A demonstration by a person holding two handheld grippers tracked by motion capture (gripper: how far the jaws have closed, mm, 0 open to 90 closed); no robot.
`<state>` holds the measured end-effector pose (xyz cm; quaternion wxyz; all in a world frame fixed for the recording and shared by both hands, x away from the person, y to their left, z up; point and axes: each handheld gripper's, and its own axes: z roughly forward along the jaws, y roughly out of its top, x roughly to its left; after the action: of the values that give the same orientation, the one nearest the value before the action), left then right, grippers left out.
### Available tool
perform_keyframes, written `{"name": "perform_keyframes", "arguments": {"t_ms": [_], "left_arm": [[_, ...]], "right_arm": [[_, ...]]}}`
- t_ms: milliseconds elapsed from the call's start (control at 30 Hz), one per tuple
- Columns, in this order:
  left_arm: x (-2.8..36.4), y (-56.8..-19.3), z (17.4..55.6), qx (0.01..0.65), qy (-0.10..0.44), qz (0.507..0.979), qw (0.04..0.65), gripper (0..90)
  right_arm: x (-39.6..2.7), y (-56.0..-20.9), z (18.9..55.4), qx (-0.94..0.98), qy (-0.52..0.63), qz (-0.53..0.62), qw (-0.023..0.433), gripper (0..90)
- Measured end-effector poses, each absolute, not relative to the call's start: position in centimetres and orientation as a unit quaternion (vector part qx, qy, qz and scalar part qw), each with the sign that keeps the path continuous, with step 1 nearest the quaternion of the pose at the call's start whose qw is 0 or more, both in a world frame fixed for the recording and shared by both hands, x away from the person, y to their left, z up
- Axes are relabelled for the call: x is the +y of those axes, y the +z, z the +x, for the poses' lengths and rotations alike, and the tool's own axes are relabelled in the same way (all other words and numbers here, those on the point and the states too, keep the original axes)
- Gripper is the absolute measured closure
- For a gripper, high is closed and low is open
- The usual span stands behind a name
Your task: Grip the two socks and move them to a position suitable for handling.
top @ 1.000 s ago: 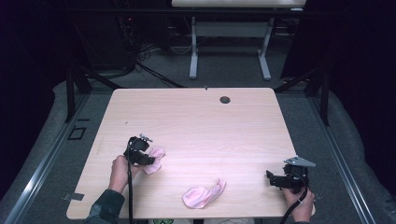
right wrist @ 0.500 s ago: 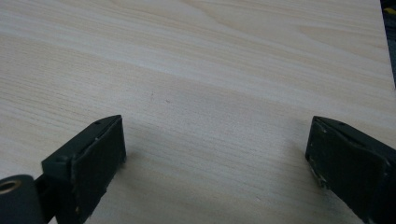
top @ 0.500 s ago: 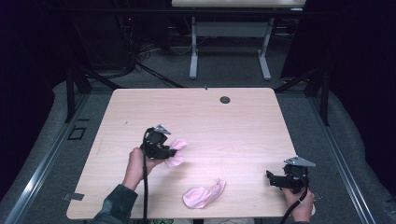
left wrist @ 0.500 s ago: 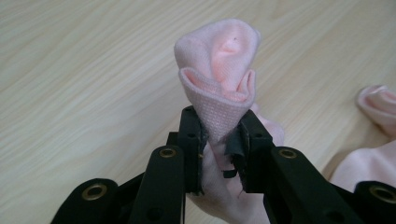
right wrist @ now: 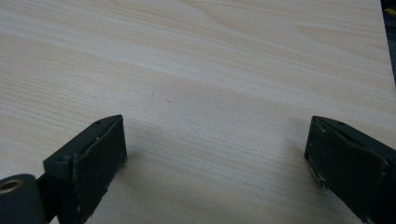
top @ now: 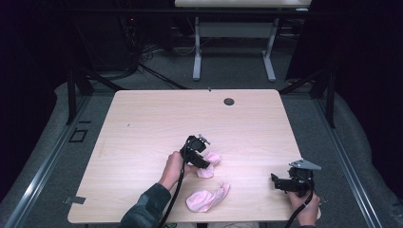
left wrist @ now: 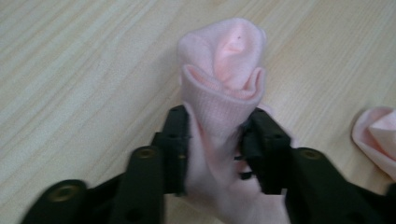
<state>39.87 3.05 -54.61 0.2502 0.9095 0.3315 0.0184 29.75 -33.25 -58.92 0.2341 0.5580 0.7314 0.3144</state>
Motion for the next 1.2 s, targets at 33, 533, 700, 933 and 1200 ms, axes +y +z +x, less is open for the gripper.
{"name": "perform_keyframes", "arguments": {"t_ms": [33,533,700,933,1200], "left_arm": [[3.2,-54.5,39.8,0.332,0.020,0.908,0.255,46.0],[10.2,-51.7,35.1,0.370,0.067,0.885,0.275,10.5],[11.6,-52.3,33.2,0.380,0.068,0.879,0.279,4.1],[10.9,-53.8,30.6,0.377,0.057,0.879,0.287,0.1],[9.0,-54.4,28.4,0.340,0.057,0.889,0.301,29.1]], "right_arm": [[-33.2,-58.9,29.7,0.731,0.315,0.558,0.234,5.0],[-33.0,-58.5,29.7,0.748,0.346,0.538,0.179,0.0],[-30.7,-57.1,28.5,0.756,0.373,0.520,0.138,0.0],[-25.0,-54.5,27.5,0.792,0.383,0.468,0.091,3.0],[-19.8,-53.5,27.1,0.827,0.382,0.412,0.028,17.1]]}}
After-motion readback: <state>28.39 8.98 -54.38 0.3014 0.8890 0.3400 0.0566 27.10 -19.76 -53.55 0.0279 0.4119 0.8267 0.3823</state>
